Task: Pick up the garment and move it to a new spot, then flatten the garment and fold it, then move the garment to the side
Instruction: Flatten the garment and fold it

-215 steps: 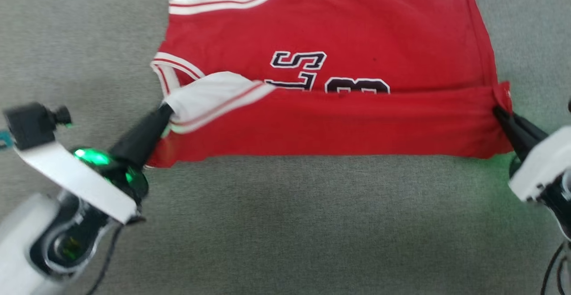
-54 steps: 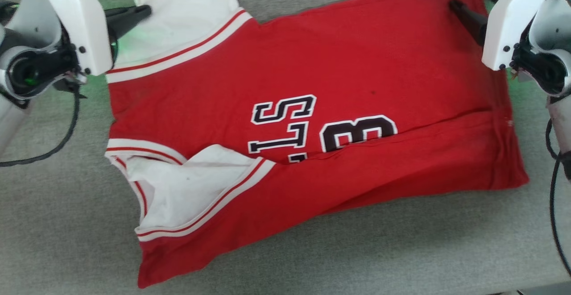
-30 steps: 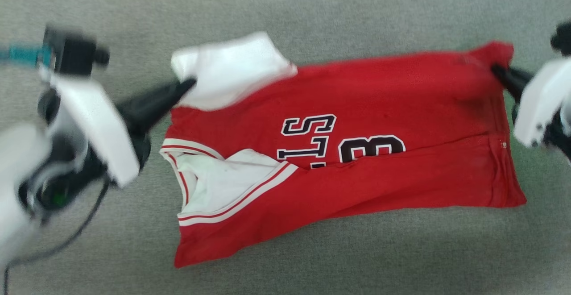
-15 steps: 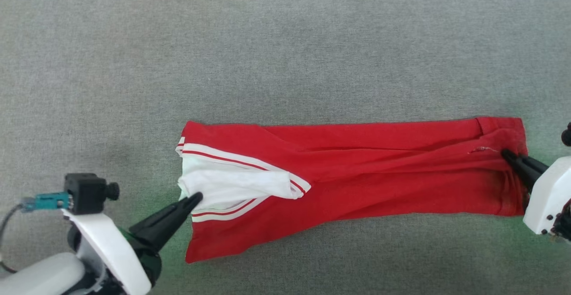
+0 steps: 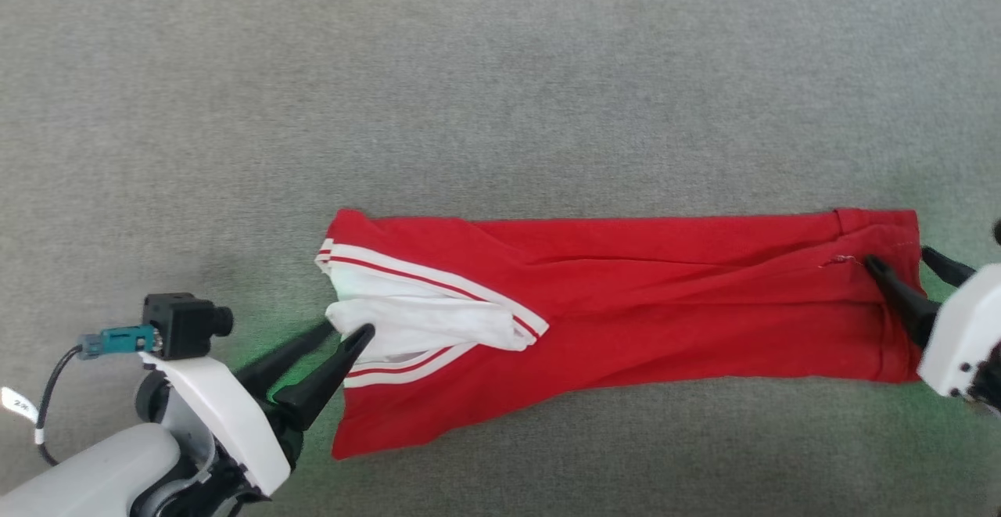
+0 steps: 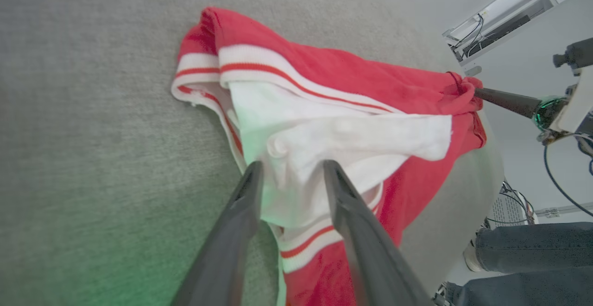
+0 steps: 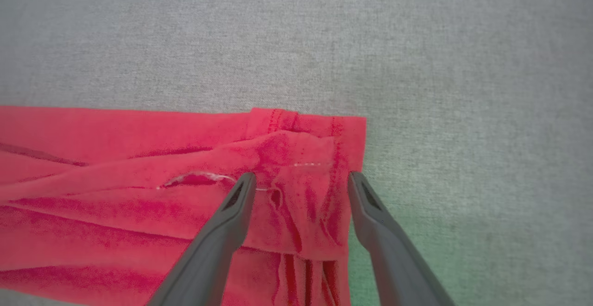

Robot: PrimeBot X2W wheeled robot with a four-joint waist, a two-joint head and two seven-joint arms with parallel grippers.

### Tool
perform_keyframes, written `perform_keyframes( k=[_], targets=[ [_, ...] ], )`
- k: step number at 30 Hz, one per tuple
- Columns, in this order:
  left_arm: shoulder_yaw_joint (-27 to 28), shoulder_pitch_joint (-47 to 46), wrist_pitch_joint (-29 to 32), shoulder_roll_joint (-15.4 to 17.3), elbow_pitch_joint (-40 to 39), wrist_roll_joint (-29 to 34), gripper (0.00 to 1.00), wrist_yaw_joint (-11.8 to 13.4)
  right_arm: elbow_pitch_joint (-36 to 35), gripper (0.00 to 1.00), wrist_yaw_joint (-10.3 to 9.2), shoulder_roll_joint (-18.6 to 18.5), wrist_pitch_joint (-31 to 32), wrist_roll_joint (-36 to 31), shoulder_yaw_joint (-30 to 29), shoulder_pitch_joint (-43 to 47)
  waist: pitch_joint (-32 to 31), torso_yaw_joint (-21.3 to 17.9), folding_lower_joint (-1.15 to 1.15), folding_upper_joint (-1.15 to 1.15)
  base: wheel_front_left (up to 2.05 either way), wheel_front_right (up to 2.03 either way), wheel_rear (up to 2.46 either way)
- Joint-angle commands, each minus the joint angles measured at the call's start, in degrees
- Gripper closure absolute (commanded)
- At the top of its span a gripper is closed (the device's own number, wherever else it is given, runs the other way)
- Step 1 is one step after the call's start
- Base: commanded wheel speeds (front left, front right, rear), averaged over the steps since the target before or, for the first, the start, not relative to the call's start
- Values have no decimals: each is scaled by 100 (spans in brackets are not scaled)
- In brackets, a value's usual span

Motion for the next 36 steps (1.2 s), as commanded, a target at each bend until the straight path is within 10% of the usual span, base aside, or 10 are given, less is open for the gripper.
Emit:
perform_keyframes(
  k=[1,13,25,26,28,30,36],
  targets=[
    [122,116,-46,-59,149,159,0,-12,22,0,-3,-27,93,38,-159,122,-76,86,0,0,0,0,0],
    [2609,1502,-59,-1590,1086,1601,0,-9,713,0,-3,86,705,369,-816,373,-340,698,0,0,0,0,0],
    [4849,2492,-60,-2887,801,5094,0,-11,1314,0,-2,245,1274,398,-775,354,-492,1003,0,0,0,0,0],
    [4973,2536,-61,-2956,702,5367,0,-11,1350,4,-1,274,1308,391,-771,353,-495,1004,0,0,0,0,0],
    [5156,2696,-61,-3136,445,5803,0,-10,1434,66,-2,320,1344,340,-772,330,-503,988,0,0,0,0,0],
    [5162,2765,-60,-3187,325,5809,0,-10,1505,100,-3,321,1330,314,-806,286,-504,969,0,0,0,0,0],
    [5377,2837,-60,-3177,72,5998,0,-4,1528,100,-17,286,1148,349,-891,108,-478,841,0,0,0,0,0]
  ],
)
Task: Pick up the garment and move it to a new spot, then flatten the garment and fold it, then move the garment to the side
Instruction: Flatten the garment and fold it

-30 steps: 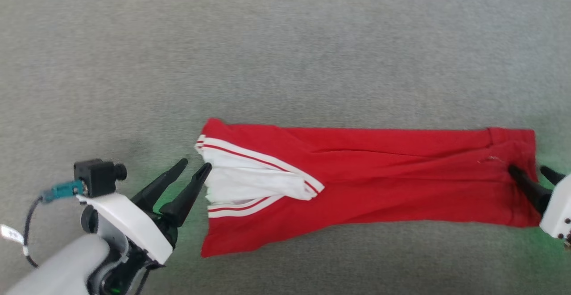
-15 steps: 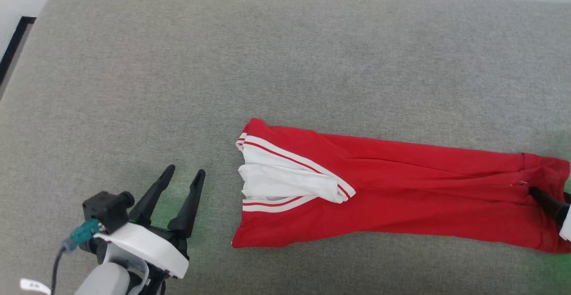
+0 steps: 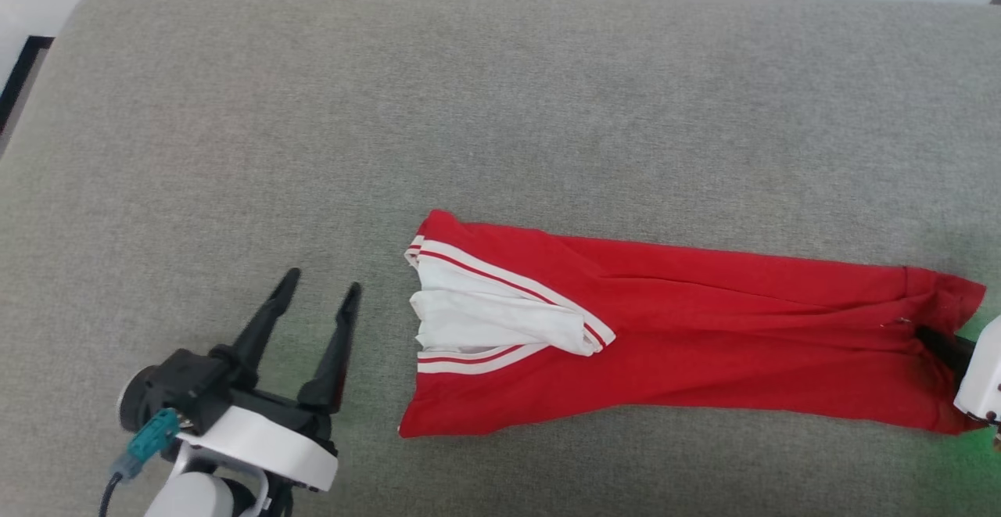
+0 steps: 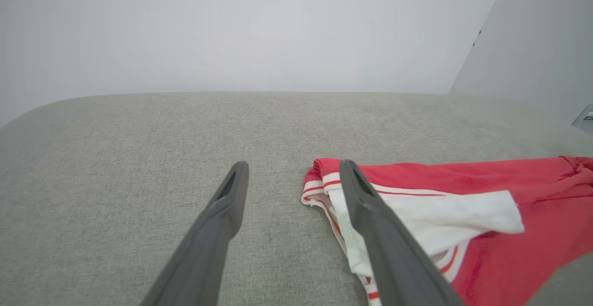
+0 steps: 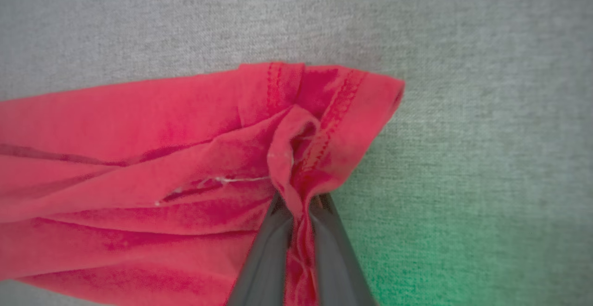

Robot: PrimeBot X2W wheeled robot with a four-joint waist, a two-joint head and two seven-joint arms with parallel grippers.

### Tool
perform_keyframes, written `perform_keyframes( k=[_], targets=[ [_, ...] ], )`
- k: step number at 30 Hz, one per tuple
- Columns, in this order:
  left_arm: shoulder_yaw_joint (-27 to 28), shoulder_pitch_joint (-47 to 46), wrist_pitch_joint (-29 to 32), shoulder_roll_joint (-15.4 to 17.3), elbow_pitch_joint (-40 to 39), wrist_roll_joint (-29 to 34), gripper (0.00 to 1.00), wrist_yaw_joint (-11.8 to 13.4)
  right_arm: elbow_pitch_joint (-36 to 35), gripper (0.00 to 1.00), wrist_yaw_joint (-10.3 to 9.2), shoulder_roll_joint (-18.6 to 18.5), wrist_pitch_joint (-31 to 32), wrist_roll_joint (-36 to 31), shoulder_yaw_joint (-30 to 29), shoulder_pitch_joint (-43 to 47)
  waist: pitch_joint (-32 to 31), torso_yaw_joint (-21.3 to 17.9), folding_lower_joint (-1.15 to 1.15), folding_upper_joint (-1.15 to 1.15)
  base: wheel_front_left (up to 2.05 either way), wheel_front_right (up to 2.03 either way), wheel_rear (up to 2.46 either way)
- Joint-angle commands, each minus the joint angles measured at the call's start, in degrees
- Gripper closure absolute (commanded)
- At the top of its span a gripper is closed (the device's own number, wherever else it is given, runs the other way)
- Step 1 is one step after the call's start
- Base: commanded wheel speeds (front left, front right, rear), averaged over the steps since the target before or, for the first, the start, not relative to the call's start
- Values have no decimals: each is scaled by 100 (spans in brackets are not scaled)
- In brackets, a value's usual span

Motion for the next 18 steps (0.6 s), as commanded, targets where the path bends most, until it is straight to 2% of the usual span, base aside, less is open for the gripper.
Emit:
perform_keyframes(
  k=[1,7,15,18],
  targets=[
    [68,74,-27,8,-36,74,0,5,156,100,-34,62,-22,-15,14,51,15,-59,0,-1,0,0,0],
    [285,115,-28,-9,-87,222,0,4,110,100,-34,-170,-485,-91,-480,-165,71,-294,0,-1,0,0,0],
    [434,88,-28,-3,-83,343,0,4,477,100,-31,-696,-1204,-535,-1725,-284,76,-516,0,-1,0,0,0],
    [467,75,-28,8,-65,353,0,4,556,100,-25,-765,-1356,-733,-2085,-380,59,-568,0,-1,0,0,0]
  ],
)
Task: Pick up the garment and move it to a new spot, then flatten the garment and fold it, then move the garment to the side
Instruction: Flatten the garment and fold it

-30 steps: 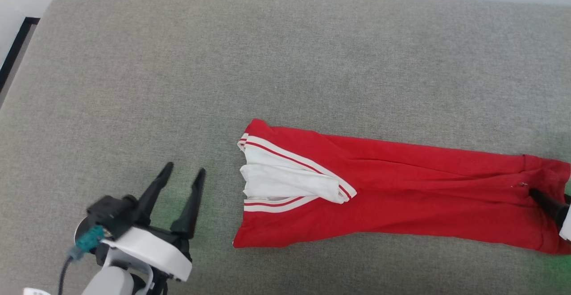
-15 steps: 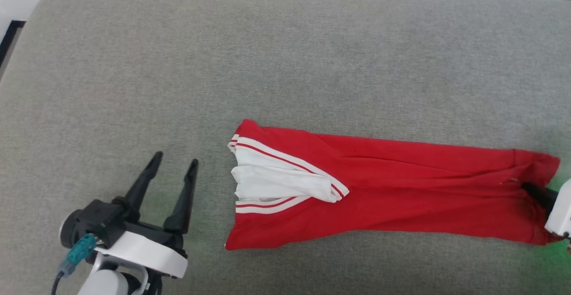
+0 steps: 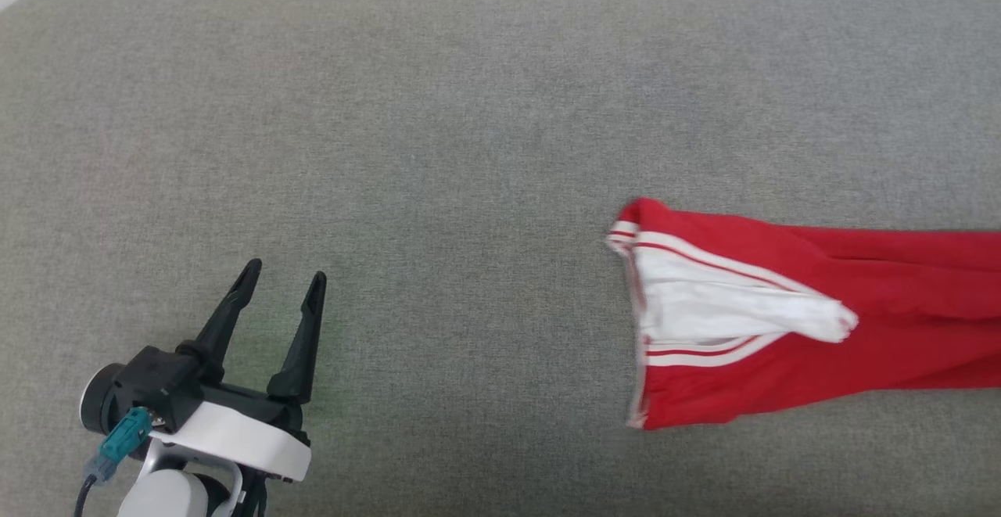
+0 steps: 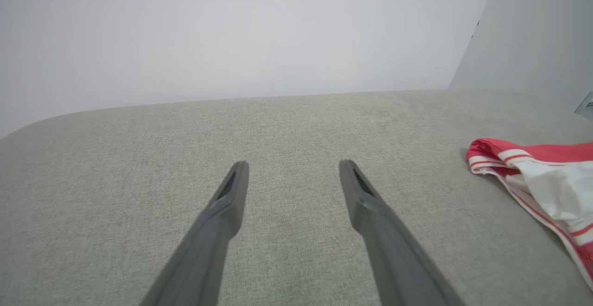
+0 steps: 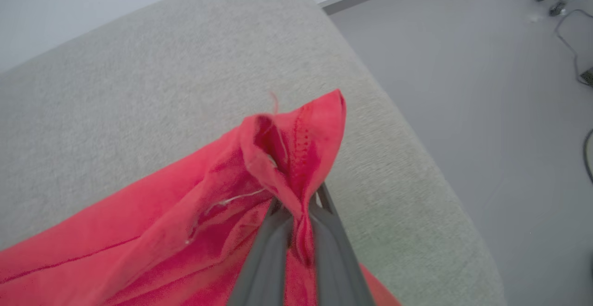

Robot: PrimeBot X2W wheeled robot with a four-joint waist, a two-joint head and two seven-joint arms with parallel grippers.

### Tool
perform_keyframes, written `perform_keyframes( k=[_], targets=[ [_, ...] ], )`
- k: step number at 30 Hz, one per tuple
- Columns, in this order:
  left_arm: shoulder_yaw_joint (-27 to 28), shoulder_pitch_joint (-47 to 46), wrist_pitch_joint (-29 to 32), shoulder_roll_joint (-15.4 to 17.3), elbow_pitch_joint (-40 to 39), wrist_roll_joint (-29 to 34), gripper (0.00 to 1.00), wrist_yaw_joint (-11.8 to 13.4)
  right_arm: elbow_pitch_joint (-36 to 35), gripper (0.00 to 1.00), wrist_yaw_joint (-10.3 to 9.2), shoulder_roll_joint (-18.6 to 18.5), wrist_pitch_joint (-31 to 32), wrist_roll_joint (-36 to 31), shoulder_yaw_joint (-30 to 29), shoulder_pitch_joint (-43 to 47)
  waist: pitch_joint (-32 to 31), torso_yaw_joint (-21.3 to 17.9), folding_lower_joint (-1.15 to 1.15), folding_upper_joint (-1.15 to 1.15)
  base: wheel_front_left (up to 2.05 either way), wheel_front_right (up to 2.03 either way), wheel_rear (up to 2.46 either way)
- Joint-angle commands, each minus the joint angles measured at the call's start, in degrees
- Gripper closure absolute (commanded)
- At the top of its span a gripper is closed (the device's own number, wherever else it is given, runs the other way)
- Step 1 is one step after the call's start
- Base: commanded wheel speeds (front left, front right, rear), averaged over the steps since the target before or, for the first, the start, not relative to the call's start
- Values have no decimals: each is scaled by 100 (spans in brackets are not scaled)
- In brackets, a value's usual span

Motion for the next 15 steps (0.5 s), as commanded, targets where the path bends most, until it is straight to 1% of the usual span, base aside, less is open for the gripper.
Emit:
perform_keyframes(
  k=[1,4,7,11,15],
  targets=[
    [22,9,-28,16,14,38,0,4,-8,100,-11,27,-44,-72,-12,-62,-19,-23,0,0,0,0,0],
    [47,-18,-28,1,43,47,0,4,-87,100,-11,85,-27,-62,95,-91,-48,-46,0,0,0,0,0],
    [48,2,-28,-28,54,72,0,4,-392,100,-11,202,139,51,550,30,-92,-70,0,0,0,0,0],
    [6,69,-28,-61,61,96,0,5,-1057,100,-11,316,404,233,1457,241,-152,-79,0,0,0,0,0],
    [-47,96,-28,-81,82,91,0,5,-1928,100,-10,450,726,469,2428,356,-201,-42,0,0,0,0,0]
  ],
)
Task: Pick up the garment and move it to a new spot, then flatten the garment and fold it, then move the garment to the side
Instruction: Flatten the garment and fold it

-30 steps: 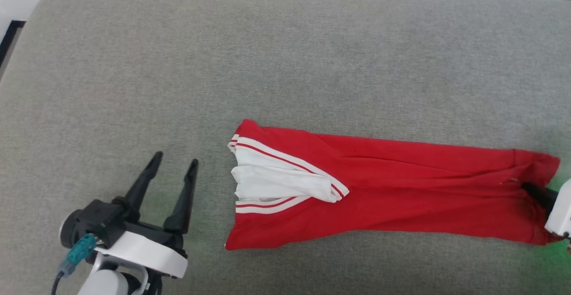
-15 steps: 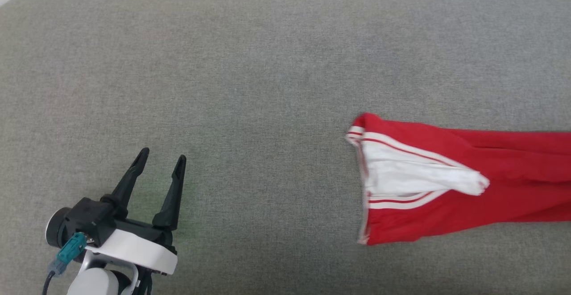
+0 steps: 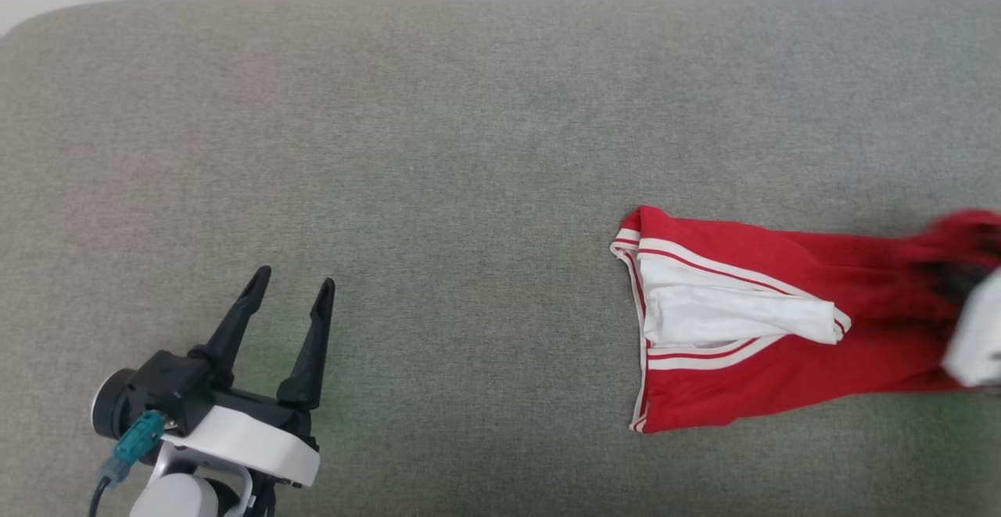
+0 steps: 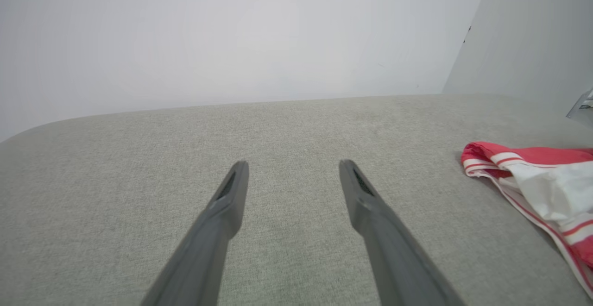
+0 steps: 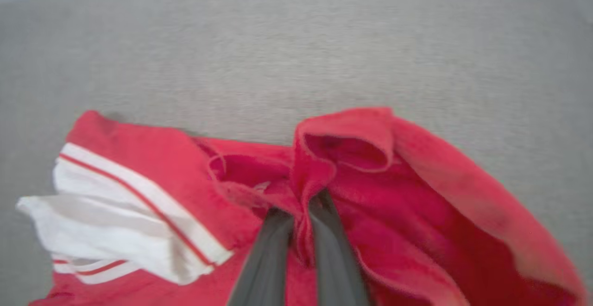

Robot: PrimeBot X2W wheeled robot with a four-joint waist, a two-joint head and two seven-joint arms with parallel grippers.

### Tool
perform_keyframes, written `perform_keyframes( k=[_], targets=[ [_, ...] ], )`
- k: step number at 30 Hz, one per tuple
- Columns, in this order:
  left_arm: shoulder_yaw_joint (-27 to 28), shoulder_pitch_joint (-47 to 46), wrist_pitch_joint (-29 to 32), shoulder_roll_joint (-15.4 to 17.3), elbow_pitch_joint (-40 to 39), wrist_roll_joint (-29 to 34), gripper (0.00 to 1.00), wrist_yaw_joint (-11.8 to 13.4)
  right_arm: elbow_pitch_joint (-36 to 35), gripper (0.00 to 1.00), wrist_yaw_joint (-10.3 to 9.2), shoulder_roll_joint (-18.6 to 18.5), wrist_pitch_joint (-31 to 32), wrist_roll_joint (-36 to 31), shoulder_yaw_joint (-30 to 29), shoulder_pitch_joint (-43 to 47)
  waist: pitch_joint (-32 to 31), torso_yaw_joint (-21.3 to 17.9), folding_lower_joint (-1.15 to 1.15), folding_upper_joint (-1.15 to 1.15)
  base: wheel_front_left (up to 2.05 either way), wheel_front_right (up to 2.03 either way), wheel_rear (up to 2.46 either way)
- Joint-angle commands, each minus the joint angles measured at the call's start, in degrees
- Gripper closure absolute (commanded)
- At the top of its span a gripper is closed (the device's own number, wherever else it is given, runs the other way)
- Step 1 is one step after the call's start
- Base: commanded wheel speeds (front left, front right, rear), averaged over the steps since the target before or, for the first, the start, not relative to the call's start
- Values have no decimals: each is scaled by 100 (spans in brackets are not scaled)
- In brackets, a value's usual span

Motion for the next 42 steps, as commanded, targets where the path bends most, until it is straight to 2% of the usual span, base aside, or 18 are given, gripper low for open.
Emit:
perform_keyframes(
  k=[1,5,9,15,24,26,27,35,42],
  targets=[
    [-31,72,-28,-27,0,42,0,4,-295,100,-5,97,130,148,300,40,-18,39,0,-1,0,0,0],
    [-73,34,-28,-43,10,-5,0,5,-954,100,-5,220,387,222,1170,-106,-32,129,0,-1,0,0,0],
    [-123,-40,-28,-63,44,-53,0,5,-1166,100,-5,349,542,211,1945,-325,-22,256,0,-1,0,0,0],
    [-222,-160,-28,-116,92,-116,0,5,-785,100,-5,429,516,200,2687,-658,12,487,0,-1,0,0,0],
    [-219,-281,-28,-185,168,-156,0,4,50,98,-5,422,83,197,3149,-815,109,592,0,-1,0,0,0],
    [-200,-284,-28,-176,198,-167,0,4,121,29,-5,443,-69,229,3215,-894,100,548,0,-1,0,0,0],
    [-187,-283,-28,-172,208,-176,0,5,133,0,-5,465,-147,258,3217,-934,87,517,0,-1,0,0,0],
    [-97,-148,-28,-178,296,-276,0,5,-72,0,-5,560,-765,501,2985,-1154,-143,240,0,-1,0,0,0],
    [-128,-69,-28,-201,423,-371,0,4,104,0,-5,252,-1369,666,2901,-950,-349,-18,0,-1,0,0,0]
  ],
)
